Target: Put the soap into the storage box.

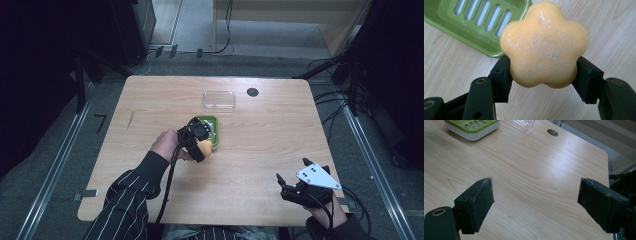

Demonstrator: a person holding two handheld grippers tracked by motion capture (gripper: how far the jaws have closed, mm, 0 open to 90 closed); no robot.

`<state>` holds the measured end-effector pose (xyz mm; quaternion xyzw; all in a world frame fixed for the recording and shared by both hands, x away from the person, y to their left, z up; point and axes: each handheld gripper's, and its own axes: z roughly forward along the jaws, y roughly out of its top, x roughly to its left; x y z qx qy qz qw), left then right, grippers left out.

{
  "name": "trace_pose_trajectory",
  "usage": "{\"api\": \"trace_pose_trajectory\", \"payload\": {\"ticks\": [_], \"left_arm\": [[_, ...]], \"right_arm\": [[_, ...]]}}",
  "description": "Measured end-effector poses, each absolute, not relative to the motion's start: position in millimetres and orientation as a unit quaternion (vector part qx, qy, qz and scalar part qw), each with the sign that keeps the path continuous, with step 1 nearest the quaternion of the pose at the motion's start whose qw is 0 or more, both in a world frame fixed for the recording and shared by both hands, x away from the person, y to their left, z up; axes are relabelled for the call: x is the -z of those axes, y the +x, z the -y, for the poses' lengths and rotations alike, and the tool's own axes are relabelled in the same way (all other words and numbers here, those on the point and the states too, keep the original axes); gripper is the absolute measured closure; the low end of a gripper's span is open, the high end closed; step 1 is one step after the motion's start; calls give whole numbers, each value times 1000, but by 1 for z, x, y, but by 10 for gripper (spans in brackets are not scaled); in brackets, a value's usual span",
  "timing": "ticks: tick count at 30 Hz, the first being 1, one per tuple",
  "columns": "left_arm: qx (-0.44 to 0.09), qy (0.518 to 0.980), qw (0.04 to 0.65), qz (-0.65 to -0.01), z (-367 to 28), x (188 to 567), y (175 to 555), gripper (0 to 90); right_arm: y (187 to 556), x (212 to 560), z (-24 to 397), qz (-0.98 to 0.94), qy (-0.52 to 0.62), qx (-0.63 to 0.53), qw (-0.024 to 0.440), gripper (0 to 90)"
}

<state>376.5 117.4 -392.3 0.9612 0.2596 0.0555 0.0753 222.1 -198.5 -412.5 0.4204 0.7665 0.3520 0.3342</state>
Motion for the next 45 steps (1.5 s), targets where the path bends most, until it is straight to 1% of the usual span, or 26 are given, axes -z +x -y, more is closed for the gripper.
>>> {"api": "trace_pose_trajectory", "payload": {"ticks": [38, 45], "left_arm": [[-70, 954, 95, -276, -118, 378, 414, 396], [-74, 952, 96, -281, -119, 381, 422, 396]], "right_arm": [[223, 412, 197, -769, 416, -354, 332, 137], [223, 412, 196, -770, 415, -353, 332, 137]]}}
